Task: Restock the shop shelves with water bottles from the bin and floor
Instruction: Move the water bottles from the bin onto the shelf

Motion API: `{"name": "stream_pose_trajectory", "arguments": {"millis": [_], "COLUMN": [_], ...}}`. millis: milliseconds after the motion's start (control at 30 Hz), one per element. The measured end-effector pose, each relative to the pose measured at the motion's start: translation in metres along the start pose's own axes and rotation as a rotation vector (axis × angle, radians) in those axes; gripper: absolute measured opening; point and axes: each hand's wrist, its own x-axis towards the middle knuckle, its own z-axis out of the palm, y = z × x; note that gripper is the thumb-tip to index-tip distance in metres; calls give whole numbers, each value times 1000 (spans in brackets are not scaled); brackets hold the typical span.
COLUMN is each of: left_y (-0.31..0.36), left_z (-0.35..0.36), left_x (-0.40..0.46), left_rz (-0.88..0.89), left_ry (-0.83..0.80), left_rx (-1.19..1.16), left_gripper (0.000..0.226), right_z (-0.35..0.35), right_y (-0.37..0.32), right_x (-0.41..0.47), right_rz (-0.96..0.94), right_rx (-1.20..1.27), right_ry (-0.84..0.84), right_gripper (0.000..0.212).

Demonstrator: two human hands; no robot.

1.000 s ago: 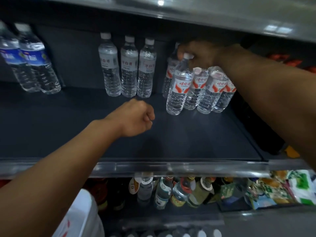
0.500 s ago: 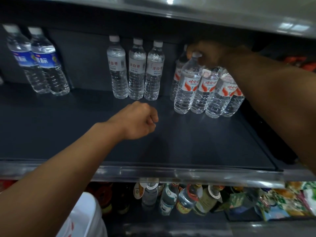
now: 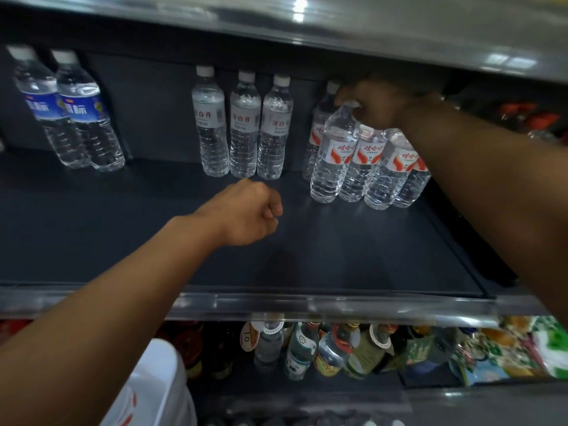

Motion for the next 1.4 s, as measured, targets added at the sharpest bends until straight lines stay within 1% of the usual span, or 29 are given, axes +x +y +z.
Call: {"name": "stream_pose_trajectory", "arguments": {"millis": [167, 333, 633, 700, 800, 900, 1000, 1100, 1233, 1300, 1400], "left_y": [-2, -10, -58, -74, -98, -123, -147, -164, -179, -184, -190], "left_z": [-8, -18, -40, -44, -44, -39, -32, -24, -12, -8, -2], "left_x": [-10, -34, -131, -160, -203, -241, -273, -293, -304, -306, -308], "left_rz": [-1, -2, -92, -124, -177, -228, -283, -303, -313, -315, -322], "left_ry": [12, 15, -22, -24, -45, -84, -96, -118, -122, -127, -135], "left_rx": [-2, 4, 27, 35, 57, 62, 53, 31, -2, -12, -31], "left_gripper": [20, 21, 22, 22, 15, 17, 24, 26, 27, 27, 27], "right_z": [-4, -1, 14, 17, 26, 40, 56, 74, 99, 109, 121], "right_y": [-24, -93, -255, -290, -343, -389, -425, -448, -464, -469, -475], "right_x": [-12, -44, -118, -129, -140, -146, -146, -140, -137, -137, -138], "right_rz": [-23, -141, -199, -207, -198, -203, -184, -164, -172, -158, -149], "right_rx": [7, 91, 445, 515, 619, 684, 662, 554, 406, 378, 386], "right_ry": [47, 107, 7, -19, -83, -142, -215, -322, -492, -544, -594], "right_gripper": [43, 38, 24, 21, 15, 12, 22, 31, 42, 47, 47]}}
